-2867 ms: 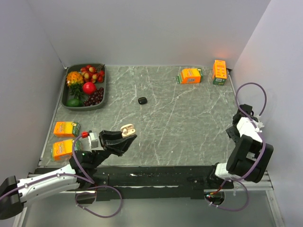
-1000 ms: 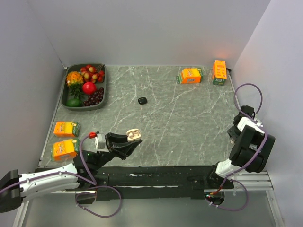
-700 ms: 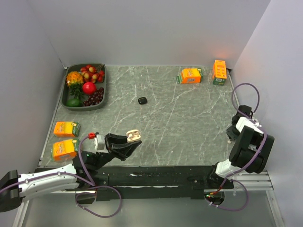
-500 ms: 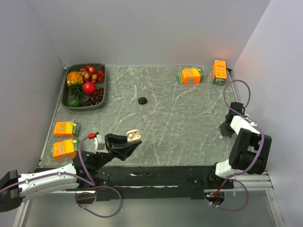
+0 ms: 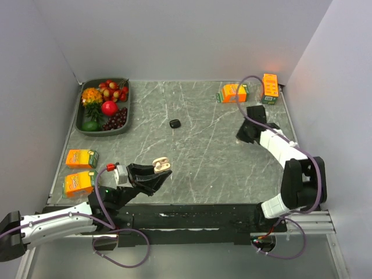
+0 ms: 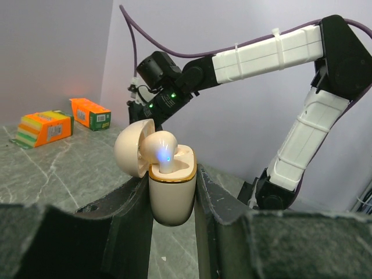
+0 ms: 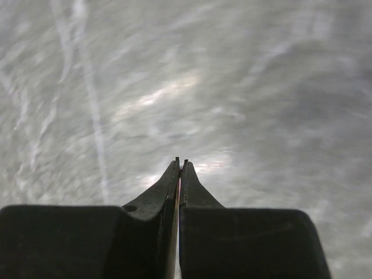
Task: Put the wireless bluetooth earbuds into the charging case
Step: Adjust the earbud at the center of the board.
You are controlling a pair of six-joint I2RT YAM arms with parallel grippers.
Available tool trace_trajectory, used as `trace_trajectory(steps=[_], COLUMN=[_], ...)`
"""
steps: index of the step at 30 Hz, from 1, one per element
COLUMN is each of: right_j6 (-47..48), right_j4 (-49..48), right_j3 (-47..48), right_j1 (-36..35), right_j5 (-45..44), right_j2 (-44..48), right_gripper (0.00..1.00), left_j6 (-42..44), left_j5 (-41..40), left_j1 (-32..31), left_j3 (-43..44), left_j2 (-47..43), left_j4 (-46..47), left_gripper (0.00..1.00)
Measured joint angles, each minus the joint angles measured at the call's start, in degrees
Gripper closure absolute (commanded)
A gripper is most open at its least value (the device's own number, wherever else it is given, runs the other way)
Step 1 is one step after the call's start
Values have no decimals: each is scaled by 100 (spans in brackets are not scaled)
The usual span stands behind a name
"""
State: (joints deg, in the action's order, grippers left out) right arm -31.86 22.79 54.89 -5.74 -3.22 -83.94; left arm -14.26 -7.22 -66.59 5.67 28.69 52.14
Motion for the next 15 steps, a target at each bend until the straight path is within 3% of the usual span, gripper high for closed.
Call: trace_trajectory(steps=[5,8,15], right_j6=[339,660,1056], right_j4=[-50,-24,264], right_j3=[627,1032,1119], right_j1=[-831,-1316,-1709], right_j5=[380,483,516], right_j2=[-848,-1497,-1744], right_gripper=[98,72,46], left_j6=[26,59,111], left_j5=[-79,-125,-175], left_j1=[0,-2,-4], left_j3=[0,2,2], left_j2=[-4,-37,-192], left_j4=[-136,-273,-505], left_gripper=[99,99,99])
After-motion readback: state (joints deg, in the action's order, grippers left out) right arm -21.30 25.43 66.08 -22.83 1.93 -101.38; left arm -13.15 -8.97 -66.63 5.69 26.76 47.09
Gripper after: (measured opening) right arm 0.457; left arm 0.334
